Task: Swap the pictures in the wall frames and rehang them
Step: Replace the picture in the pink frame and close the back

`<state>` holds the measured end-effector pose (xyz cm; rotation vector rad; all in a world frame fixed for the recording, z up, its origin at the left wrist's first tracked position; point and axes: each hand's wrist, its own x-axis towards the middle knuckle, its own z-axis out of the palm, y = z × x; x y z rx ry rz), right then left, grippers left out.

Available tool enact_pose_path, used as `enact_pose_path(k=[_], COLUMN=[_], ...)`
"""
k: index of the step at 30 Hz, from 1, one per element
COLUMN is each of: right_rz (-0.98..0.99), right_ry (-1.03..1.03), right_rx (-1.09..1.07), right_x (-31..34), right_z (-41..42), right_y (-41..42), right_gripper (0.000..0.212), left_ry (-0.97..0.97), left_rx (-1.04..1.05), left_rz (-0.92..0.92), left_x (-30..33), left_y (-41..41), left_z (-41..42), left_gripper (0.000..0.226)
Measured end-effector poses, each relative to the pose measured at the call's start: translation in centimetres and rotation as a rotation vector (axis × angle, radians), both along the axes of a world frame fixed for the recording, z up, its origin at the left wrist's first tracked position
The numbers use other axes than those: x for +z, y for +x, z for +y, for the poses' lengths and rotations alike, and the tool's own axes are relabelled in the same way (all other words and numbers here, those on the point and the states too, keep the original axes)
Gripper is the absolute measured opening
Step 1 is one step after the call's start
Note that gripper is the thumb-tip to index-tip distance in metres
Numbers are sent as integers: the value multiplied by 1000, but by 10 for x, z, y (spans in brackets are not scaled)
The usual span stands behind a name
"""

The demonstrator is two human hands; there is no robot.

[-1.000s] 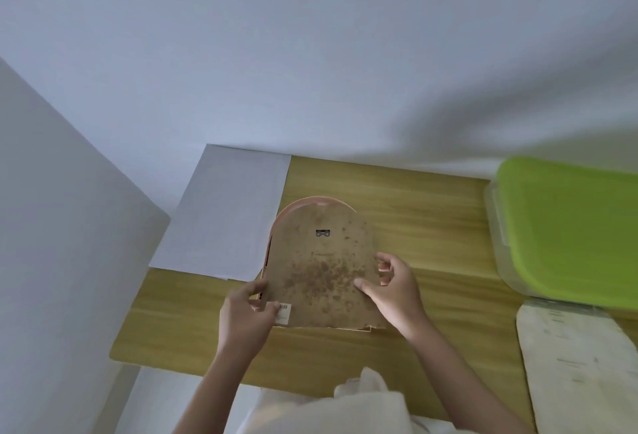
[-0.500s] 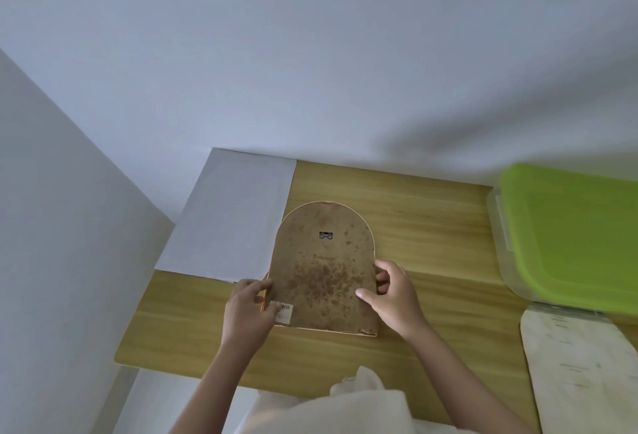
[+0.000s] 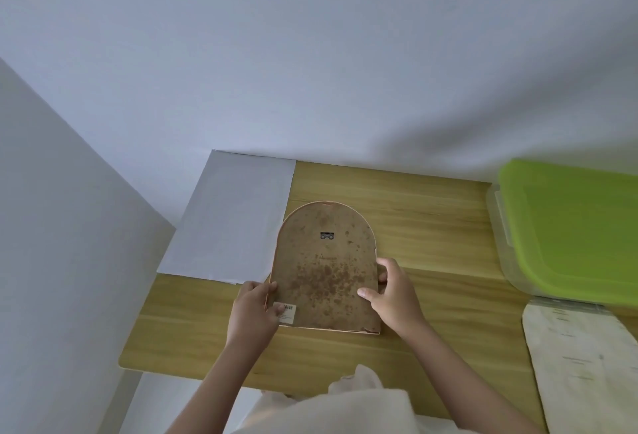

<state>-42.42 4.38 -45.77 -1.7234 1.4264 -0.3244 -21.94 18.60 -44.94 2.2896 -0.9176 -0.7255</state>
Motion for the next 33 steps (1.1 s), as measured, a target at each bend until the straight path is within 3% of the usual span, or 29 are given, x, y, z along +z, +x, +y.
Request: enact_pose_path(k=[18, 23, 27, 31, 33], right_rz=[108, 10, -219, -324, -240], right_ry=[-118, 40, 161, 166, 63], right_rx=[93, -68, -275, -321, -260], right_x=[-1, 1, -2, 12, 22], right_z=[9, 15, 11, 2, -7], right_y=[-1, 4, 3, -5, -5], right_gripper=[70, 68, 55, 50, 49], left_ry=[-9, -79, -233, -232, -264], left_rx=[19, 50, 19, -91, -107], left_rz=[16, 233, 471, 651, 673], left_x=[1, 14, 45, 77, 90], left_y=[9, 11, 10, 11, 7], left_z=[-5, -6, -7, -13, -19], left_gripper=[40, 44, 43, 49, 49])
